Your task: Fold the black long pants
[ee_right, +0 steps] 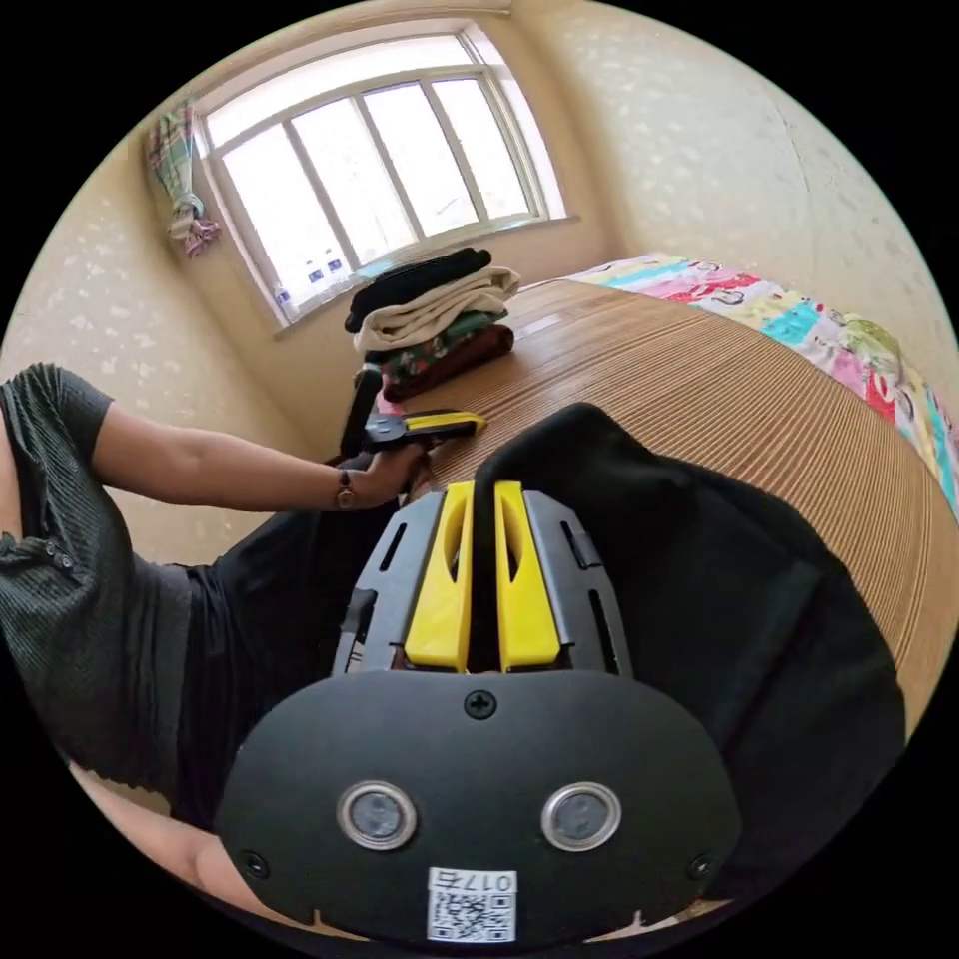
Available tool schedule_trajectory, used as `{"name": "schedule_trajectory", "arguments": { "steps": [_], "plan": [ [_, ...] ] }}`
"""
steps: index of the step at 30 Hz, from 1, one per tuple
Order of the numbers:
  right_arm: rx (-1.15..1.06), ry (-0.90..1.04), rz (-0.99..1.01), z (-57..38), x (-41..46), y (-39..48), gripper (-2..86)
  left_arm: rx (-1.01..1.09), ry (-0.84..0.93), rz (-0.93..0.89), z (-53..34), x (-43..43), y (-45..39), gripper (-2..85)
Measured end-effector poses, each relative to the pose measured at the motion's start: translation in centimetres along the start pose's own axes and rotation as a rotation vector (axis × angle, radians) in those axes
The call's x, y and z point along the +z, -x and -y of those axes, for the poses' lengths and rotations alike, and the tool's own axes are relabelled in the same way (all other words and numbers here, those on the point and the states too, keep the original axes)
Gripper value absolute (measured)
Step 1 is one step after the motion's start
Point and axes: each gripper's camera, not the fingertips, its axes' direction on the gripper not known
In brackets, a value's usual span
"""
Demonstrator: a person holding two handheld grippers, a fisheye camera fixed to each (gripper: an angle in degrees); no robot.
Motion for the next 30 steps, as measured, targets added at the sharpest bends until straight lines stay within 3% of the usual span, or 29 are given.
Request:
{"name": "schedule_trajectory", "arguments": {
  "steps": [2, 7, 10, 14, 15, 18, 20, 23, 25, 28, 30],
  "plan": [
    [-0.01, -0.004, 0.173, -1.9, 3.2, 3.1, 4.9, 0.001, 0.001, 0.001, 0.0, 1.0, 0.3, -1.0],
    [0.143, -0.006, 0.001, -5.4, 0.5, 4.7, 3.9, 0.0, -0.004, -0.003, 0.0, 2.9, 0.7, -1.0],
    [0.452, -0.136, -0.22, -9.2, -7.1, -1.2, 4.8, 0.003, -0.006, 0.003, 0.1, 4.1, 0.7, -1.0],
    [1.107, -0.287, -0.596, -18.9, -15.1, -11.7, 9.4, 0.0, -0.004, 0.002, 0.5, 5.7, 0.8, -0.9],
    [1.205, -0.341, -0.583, -20.8, -16.2, -13.6, 10.7, -0.001, -0.003, 0.003, 0.6, 5.9, 0.7, -0.9],
    [1.217, -0.527, -0.29, -23.1, -16.7, -16.6, 12.0, -0.017, 0.018, -0.045, 1.0, 6.7, 1.3, -0.9],
    [1.223, -0.595, -0.268, -23.3, -16.0, -16.8, 11.6, -0.059, 0.099, -0.152, 2.2, 7.2, 2.8, -0.9],
    [1.218, -0.555, -0.386, -22.0, -14.5, -16.6, 10.0, -0.164, 0.187, -0.184, 5.0, 7.2, 3.1, -0.7],
    [1.188, -0.511, -0.465, -20.6, -13.3, -16.1, 9.4, -0.167, 0.118, -0.269, 7.1, 5.9, 1.1, -0.4],
    [1.099, -0.318, -0.731, -16.9, -10.5, -14.7, 9.0, -0.01, 0.051, -0.428, 11.8, 4.6, -6.9, 2.6],
    [1.059, -0.213, -0.886, -15.1, -8.7, -13.8, 8.9, 0.149, 0.113, -0.468, 14.6, 5.5, -14.4, 4.7]
  ]
}}
